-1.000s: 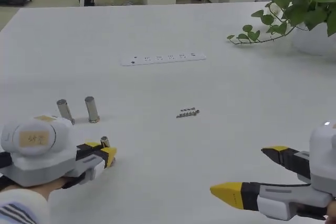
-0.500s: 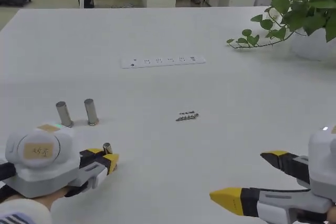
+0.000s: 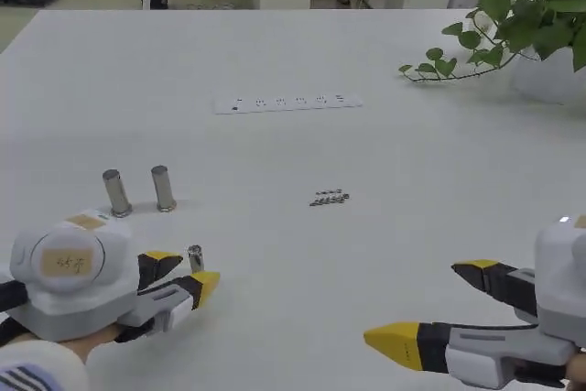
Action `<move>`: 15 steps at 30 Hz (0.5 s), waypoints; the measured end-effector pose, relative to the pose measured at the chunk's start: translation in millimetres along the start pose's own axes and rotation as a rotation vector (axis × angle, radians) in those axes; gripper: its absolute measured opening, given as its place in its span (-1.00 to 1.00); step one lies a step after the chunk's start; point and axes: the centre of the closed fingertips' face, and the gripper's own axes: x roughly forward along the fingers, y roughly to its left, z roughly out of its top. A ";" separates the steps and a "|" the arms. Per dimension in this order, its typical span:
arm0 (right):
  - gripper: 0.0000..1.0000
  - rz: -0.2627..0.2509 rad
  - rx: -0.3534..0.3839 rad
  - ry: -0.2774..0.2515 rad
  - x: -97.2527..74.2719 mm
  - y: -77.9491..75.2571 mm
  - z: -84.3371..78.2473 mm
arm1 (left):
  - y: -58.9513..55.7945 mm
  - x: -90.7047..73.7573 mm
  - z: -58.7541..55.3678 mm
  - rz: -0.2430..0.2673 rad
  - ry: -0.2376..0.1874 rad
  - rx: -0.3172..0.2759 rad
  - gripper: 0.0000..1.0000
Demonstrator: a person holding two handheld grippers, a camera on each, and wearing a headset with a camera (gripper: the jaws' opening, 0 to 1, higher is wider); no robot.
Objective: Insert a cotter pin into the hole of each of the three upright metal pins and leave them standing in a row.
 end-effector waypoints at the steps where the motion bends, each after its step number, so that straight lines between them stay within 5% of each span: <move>1: 0.87 0.000 0.000 0.001 -0.1 -0.2 -0.2 | -0.1 -0.3 -0.1 -0.001 0.001 0.001 -0.38; 4: 0.87 -0.002 0.002 0.004 -0.6 -1.1 -0.9 | -0.2 -2.1 -4.7 -0.015 0.035 0.017 -0.28; 8: 0.86 -0.010 0.008 0.003 -2.5 -4.3 -1.2 | 4.2 -12.1 -14.1 -0.007 0.097 0.094 0.16; 15: 0.84 -0.031 0.040 0.002 -4.2 -12.8 -1.6 | 9.7 -33.6 -16.6 -0.020 0.102 0.075 0.74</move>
